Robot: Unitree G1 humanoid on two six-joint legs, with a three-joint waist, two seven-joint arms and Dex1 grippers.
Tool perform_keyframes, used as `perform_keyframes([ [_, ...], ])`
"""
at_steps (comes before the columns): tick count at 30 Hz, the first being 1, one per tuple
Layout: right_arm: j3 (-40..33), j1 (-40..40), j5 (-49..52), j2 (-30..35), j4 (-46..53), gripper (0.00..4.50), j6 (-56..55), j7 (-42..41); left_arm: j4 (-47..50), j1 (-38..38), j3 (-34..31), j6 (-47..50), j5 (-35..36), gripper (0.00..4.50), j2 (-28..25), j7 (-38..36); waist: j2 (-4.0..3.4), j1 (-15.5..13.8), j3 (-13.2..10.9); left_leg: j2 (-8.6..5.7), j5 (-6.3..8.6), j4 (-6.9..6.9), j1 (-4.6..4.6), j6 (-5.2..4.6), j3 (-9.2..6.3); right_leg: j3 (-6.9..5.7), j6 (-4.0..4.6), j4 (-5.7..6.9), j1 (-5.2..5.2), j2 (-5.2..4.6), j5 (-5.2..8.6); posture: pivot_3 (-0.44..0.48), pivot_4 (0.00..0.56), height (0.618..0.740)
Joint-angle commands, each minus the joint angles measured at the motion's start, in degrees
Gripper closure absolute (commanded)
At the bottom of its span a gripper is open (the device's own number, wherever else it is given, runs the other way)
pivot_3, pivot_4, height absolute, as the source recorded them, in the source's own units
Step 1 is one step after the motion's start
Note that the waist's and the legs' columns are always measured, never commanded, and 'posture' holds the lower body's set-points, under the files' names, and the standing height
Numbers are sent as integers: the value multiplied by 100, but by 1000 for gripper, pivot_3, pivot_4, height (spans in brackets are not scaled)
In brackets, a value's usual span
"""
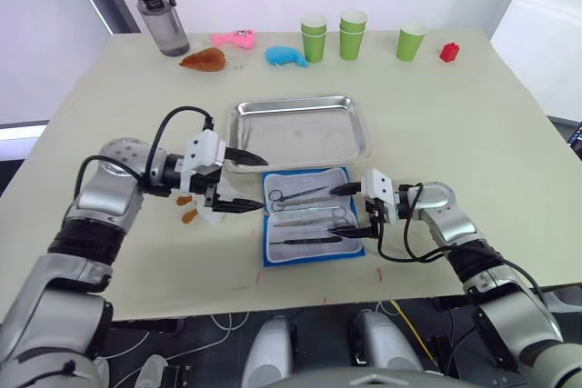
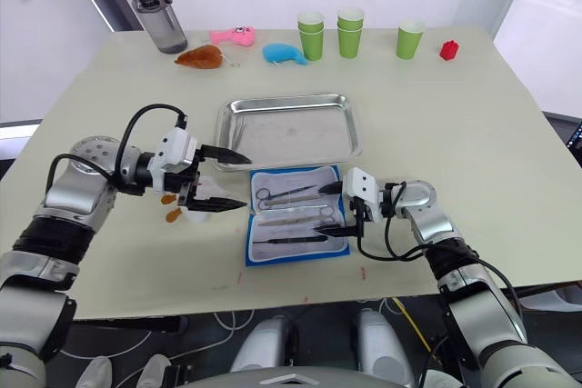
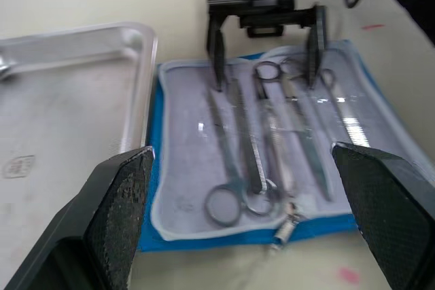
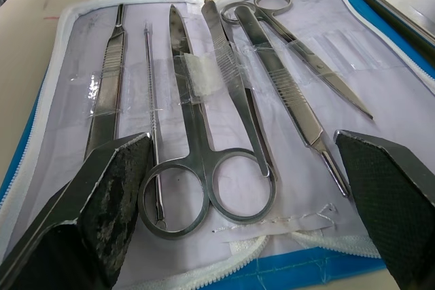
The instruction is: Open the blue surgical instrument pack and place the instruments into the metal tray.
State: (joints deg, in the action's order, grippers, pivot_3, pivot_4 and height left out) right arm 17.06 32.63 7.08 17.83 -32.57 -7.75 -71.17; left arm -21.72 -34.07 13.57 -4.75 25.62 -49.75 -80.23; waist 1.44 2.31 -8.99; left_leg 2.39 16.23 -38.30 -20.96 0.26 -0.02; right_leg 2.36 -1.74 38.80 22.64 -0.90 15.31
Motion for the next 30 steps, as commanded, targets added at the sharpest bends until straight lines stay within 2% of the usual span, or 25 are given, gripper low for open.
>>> perform_keyframes([
  [1, 221, -241, -417, 115, -484, 0, 262, 122, 37, 34, -205, 26, -359, 1568, 196, 212, 0, -1, 0, 0, 0, -1, 0, 0, 0, 0, -1, 0, 0, 0, 0, 0, 150, 734],
  [2, 224, -231, -419, 117, -495, 0, 258, 118, 8, 28, -208, 31, -450, 1867, 251, 246, 0, -1, 0, 0, 0, -1, 0, 0, -1, -1, -1, 1, 0, 0, 0, 0, 150, 734],
  [14, 238, -198, -433, 114, -533, 0, 235, 119, -679, -257, -231, -13, -1194, 1867, 843, 451, 1, -4, 0, -1, 0, -2, 2, 0, -1, -2, -1, 1, -4, 1, -1, 0, 150, 734],
  [30, 222, -221, -415, 95, -464, 0, 246, 171, -1831, -777, -127, -697, -1841, 1867, 1495, 206, 2, 7, 1, -2, 0, -2, 1, 0, -2, -3, -1, 1, -4, 2, -2, 0, 150, 734],
])
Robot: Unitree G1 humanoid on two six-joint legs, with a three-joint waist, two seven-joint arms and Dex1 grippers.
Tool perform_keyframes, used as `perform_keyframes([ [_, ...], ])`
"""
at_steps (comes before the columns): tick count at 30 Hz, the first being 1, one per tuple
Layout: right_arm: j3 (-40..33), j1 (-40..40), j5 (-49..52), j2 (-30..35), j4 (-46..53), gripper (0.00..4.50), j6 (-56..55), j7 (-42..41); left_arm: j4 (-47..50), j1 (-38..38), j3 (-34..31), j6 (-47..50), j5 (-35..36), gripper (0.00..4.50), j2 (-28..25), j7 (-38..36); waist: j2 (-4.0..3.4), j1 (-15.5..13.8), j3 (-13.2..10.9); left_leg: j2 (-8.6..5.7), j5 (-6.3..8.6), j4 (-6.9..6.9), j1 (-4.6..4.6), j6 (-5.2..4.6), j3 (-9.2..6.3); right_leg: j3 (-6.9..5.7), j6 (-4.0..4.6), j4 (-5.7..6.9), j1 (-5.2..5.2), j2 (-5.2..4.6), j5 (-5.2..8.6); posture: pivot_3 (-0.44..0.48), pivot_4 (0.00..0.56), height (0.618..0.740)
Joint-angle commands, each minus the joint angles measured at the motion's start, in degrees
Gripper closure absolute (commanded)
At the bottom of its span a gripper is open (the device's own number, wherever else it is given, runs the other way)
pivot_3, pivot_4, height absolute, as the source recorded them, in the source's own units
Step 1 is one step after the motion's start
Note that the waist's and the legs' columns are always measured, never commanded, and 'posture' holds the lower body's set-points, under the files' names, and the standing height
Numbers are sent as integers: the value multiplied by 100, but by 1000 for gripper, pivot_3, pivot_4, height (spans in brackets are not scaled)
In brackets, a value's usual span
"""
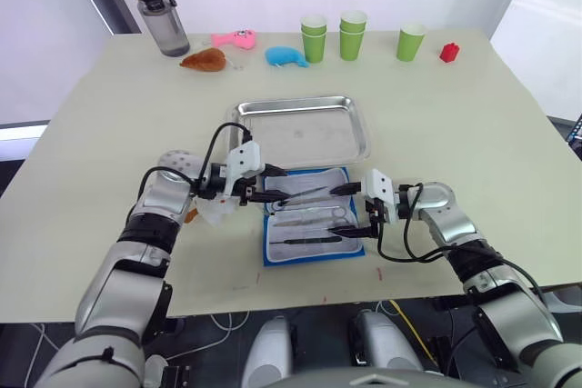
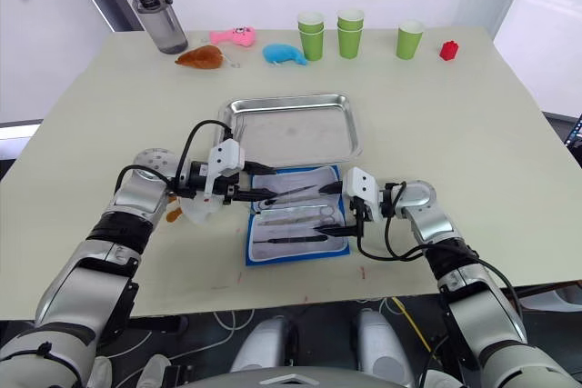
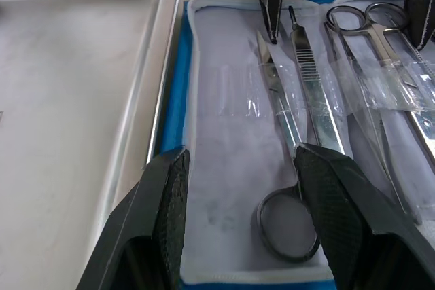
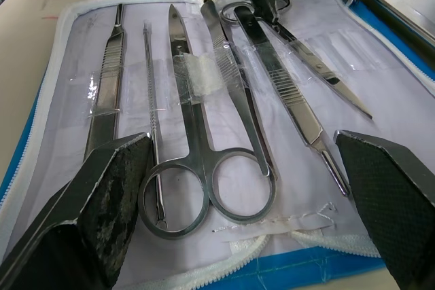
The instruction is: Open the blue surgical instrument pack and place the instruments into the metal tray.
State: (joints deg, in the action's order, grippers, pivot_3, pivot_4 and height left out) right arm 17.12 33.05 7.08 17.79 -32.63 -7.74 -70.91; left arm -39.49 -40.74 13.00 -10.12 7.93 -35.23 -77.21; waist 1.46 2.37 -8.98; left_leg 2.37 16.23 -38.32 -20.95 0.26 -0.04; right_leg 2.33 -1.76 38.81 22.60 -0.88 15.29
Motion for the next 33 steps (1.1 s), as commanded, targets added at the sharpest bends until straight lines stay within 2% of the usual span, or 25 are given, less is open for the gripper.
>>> perform_keyframes([
  [1, 212, -266, -415, 104, -451, 0, 248, 151, -73, -102, -68, -192, -89, 1867, 64, -105, 0, 0, 0, 0, 0, 0, 0, 0, 0, 0, 0, 0, 0, 0, 0, 0, 150, 734],
  [17, 225, -325, -426, 115, -416, 0, 244, 155, -202, 99, 39, -387, -472, 1867, 101, 48, 0, -2, 1, 0, 0, 0, 1, 0, -1, 1, 0, 0, -1, -1, 0, 0, 150, 734],
  [20, 225, -337, -422, 114, -406, 0, 246, 159, -203, 129, 62, -361, -502, 2705, 133, 48, -3, -3, 4, 0, 0, 0, 3, 0, 0, 1, 0, 1, -2, -1, 0, 0, 150, 734],
  [22, 224, -342, -421, 117, -405, 0, 243, 164, -133, 184, 74, -330, -465, 3671, 142, -70, -3, -4, 4, 0, 0, 0, 5, 0, 0, 1, 0, 3, -3, -1, 0, 0, 150, 734],
  [23, 225, -343, -420, 119, -407, 0, 241, 166, -106, 205, 79, -324, -460, 3761, 142, -104, -5, -4, 6, 0, 0, 0, 6, 0, 0, 1, 0, 3, -3, -1, 0, 0, 150, 734],
  [24, 226, -345, -420, 120, -407, 0, 240, 168, -90, 218, 80, -322, -462, 4166, 141, -118, -5, -3, 6, 0, 0, 0, 8, 0, 0, 1, 0, 4, -4, 0, 0, 0, 150, 734],
  [25, 227, -346, -420, 121, -406, 0, 240, 170, -77, 226, 79, -312, -465, 4374, 140, -135, -5, -4, 7, 0, 0, 0, 8, 0, 0, 1, 0, 4, -4, 0, 0, 0, 150, 734],
  [29, 226, -327, -418, 118, -418, 0, 243, 169, -38, 162, 74, -148, -487, 4374, 134, -152, -5, -4, 9, 0, 0, 0, 9, -1, 0, 2, -1, 4, -5, 0, 0, 0, 150, 734],
  [33, 233, -312, -418, 98, -433, 0, 241, 168, 357, 45, 95, 536, -430, 4374, 23, -312, -5, -1, 9, 0, 0, 0, 8, -1, -2, 1, -1, 4, -4, 2, 0, 0, 150, 734],
])
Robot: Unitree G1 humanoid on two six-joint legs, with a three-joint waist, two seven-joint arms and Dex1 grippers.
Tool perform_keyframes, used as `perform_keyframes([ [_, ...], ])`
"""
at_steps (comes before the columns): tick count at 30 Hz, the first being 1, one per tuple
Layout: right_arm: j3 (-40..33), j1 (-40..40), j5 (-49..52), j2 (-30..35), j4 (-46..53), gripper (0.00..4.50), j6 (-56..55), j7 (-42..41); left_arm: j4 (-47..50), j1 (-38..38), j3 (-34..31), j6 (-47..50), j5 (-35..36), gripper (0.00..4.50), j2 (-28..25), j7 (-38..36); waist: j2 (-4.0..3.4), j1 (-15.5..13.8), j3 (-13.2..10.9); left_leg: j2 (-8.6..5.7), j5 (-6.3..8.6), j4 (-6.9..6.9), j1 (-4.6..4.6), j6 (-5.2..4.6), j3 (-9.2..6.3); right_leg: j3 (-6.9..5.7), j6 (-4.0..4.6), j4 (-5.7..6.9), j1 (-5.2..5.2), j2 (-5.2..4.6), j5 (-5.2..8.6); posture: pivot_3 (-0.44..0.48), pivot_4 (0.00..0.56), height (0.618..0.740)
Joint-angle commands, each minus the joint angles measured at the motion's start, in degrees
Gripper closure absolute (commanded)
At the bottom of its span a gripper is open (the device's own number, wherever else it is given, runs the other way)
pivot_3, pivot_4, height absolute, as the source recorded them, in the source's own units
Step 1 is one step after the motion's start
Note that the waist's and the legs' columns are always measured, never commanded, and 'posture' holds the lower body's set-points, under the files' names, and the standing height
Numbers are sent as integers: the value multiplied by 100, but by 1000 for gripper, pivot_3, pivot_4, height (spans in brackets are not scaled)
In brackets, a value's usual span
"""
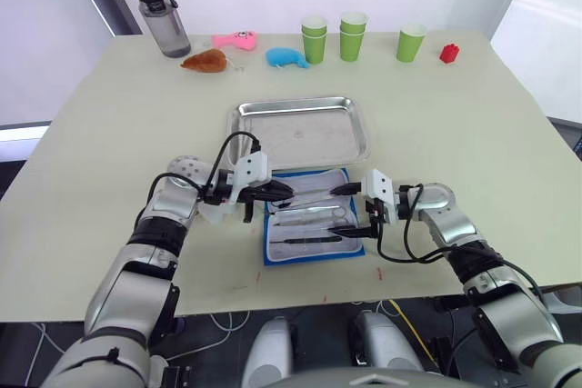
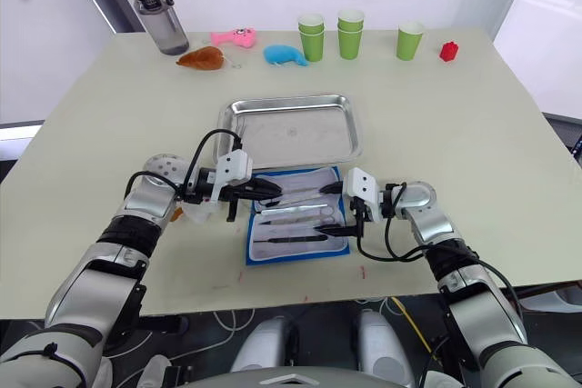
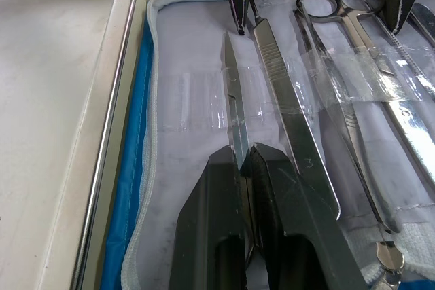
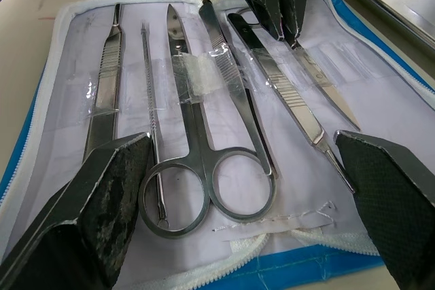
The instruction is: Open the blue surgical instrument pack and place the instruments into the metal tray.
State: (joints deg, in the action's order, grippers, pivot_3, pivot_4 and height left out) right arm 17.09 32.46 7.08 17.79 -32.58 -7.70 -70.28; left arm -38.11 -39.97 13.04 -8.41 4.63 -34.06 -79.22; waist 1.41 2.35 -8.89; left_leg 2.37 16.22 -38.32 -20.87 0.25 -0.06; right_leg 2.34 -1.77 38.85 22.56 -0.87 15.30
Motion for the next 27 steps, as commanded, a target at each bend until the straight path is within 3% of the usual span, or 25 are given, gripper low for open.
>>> perform_keyframes([
  [1, 236, -250, -418, 96, -441, 0, 238, 105, 326, -47, 109, 489, -136, 4374, -127, -115, -1, 1, 0, 0, 0, 0, 0, 0, 0, 0, 0, 0, 0, 0, 0, 0, 150, 734],
  [14, 245, -210, -436, 9, -534, 0, 197, 171, 1763, -178, 204, 2232, -330, 4374, -348, -6, 0, 11, -2, 1, 0, 1, -2, 0, -1, 2, 0, -1, 2, 3, 1, 0, 150, 734],
  [27, 242, -212, -438, -42, -555, 0, 170, 217, 2241, -414, 309, 2999, -311, 4374, -675, -254, 3, 27, -6, 2, 0, 2, -1, 0, -1, 4, 0, -1, 3, 6, 1, 0, 150, 734],
])
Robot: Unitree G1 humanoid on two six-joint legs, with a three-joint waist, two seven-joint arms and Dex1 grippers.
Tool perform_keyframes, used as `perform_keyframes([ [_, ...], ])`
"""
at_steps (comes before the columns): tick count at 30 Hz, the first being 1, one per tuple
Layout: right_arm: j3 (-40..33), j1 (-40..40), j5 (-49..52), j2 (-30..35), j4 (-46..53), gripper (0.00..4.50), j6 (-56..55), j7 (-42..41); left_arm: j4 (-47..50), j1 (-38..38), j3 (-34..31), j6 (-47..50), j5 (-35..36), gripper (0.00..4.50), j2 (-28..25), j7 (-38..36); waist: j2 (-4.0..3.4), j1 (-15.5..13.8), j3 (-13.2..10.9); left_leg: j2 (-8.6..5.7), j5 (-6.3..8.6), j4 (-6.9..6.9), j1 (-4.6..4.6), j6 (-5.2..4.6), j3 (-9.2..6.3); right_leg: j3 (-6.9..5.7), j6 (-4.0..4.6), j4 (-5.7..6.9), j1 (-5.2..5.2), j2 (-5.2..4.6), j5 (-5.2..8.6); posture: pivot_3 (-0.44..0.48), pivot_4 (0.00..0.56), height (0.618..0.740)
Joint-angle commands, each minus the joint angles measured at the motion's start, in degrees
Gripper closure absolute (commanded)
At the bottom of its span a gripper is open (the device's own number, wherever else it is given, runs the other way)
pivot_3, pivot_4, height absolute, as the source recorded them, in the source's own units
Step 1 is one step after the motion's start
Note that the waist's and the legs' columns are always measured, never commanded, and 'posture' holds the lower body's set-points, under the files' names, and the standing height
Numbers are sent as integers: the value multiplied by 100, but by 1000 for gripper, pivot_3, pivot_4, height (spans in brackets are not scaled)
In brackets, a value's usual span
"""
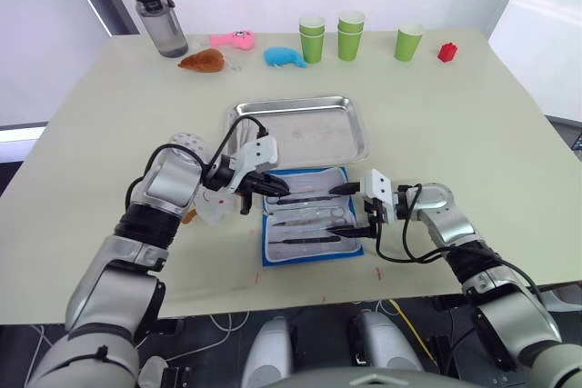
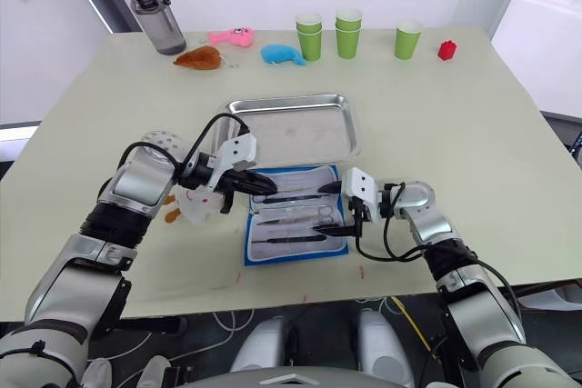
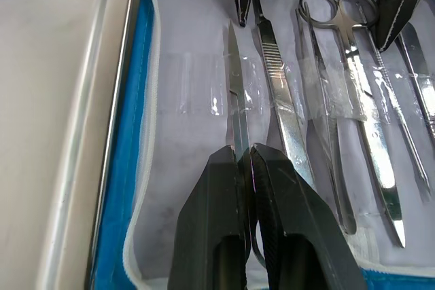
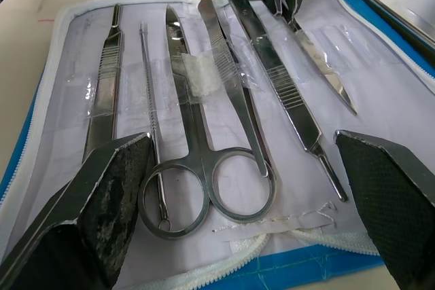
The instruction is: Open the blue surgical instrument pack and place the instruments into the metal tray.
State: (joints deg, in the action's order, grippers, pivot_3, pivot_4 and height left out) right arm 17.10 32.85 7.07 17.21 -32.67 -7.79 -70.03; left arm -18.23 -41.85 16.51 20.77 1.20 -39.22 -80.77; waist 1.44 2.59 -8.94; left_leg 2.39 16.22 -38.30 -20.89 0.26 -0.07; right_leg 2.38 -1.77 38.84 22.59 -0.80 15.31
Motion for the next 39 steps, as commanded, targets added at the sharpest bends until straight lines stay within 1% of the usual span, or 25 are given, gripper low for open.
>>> perform_keyframes([
  [1, 241, -248, -439, 11, -553, 0, 175, 196, 259, -241, -25, 114, 27, 4374, -182, -125, 0, 4, 0, 0, 0, 0, 0, 0, 0, 0, 0, 0, 0, 1, 0, 0, 150, 734],
  [10, 242, -241, -435, -28, -578, 0, 157, 214, 527, -215, 88, 335, 75, 4374, -388, -350, 0, 10, 0, 2, 0, 0, 4, 0, -1, 5, 0, 1, 0, 6, 0, 0, 150, 734],
  [23, 239, -251, -430, -48, -585, 0, 156, 221, 779, -222, 67, 541, 145, 4374, -758, -560, 0, 17, -1, 9, 0, 1, 5, 0, -1, 7, -1, 0, 2, 13, 2, 0, 150, 734],
  [31, 242, -273, -428, -59, -587, 0, 142, 221, 890, -174, -14, 534, 209, 4374, -1191, -748, 2, 23, -2, 11, 0, 1, 5, 0, 0, 8, -1, 0, 3, 14, 3, 0, 150, 734],
  [39, 260, -242, -438, -86, -639, 0, 121, 204, 1207, -98, -123, 696, 458, 4374, -1649, -907, 2, 24, -2, 12, 0, 1, 8, 0, 2, 10, -5, 1, 2, 15, 6, 0, 150, 734],
])
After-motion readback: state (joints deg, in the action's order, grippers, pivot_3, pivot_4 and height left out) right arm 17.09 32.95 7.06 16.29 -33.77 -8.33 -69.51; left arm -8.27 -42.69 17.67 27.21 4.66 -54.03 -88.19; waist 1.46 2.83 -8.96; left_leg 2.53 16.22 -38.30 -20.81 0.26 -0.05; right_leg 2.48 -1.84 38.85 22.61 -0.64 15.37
